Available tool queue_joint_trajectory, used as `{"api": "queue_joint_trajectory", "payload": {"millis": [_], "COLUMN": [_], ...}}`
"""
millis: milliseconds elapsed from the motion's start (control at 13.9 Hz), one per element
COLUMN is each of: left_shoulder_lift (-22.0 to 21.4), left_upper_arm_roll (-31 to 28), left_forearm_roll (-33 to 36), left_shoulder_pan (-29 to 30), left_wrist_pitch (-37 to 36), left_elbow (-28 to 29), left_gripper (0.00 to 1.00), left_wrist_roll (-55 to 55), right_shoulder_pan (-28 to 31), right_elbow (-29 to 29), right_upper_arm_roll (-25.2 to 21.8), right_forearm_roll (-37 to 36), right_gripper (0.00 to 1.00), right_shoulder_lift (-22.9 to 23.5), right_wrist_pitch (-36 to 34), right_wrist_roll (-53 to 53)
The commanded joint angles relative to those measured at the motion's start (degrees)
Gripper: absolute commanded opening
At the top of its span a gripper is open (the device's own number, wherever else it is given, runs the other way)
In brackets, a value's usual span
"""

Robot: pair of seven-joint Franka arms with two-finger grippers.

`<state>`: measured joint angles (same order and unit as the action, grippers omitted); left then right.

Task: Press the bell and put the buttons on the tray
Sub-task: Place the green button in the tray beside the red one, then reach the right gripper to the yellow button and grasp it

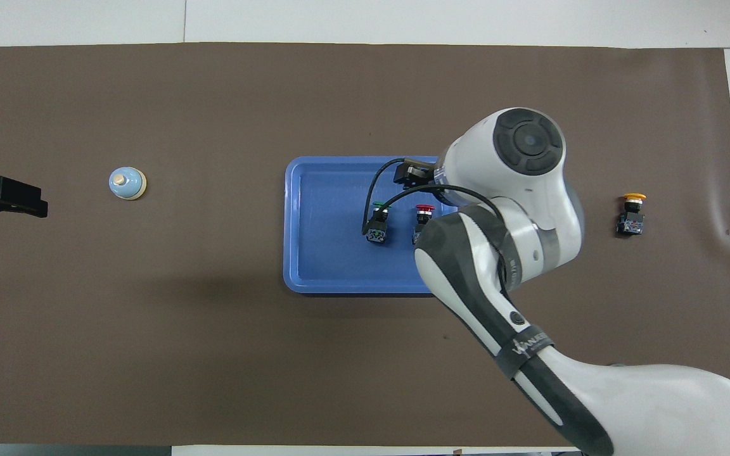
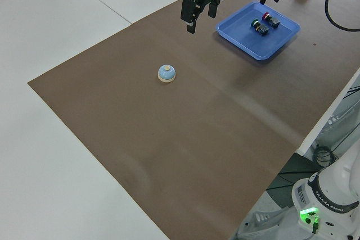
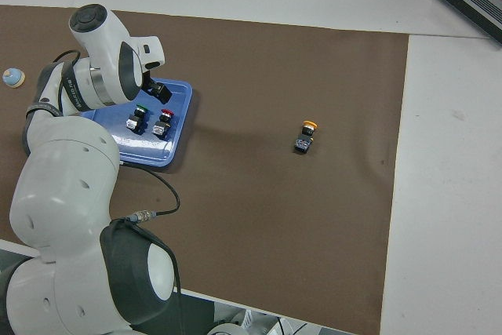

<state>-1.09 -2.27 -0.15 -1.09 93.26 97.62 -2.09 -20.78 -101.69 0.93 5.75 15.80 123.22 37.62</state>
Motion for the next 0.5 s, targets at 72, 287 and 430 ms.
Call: {"api": "queue_joint_trajectory", "payload": {"millis": [72, 287, 430], "left_shoulder_lift": [-1.29, -1.29, -1.29], "left_upper_arm_roll": [-0.10, -0.01, -0.10], "left_forearm_roll": [0.68, 0.68, 0.68], "left_shoulder_pan": [0.04, 0.04, 0.04], "left_wrist_pitch": [-0.01, -0.01, -0.01], "left_elbow": [1.09, 1.09, 1.17], "left_gripper": [1.00, 1.00, 1.00], "left_wrist_roll": [-0.28, -0.28, -0.28], "right_shoulder_pan": [7.58, 14.87, 18.05], "right_elbow": [-0.88, -2.98, -4.91], "right_upper_arm_roll": [0.57, 0.57, 0.57], "right_forearm_roll": [0.05, -4.94, -7.93], "right_gripper": [1.00, 1.00, 1.00], "right_shoulder_lift": [-3.05, -3.75, -4.28], "right_wrist_pitch": [-5.52, -6.58, -6.50], "right_wrist_roll": [-8.50, -18.43, -21.26]}}
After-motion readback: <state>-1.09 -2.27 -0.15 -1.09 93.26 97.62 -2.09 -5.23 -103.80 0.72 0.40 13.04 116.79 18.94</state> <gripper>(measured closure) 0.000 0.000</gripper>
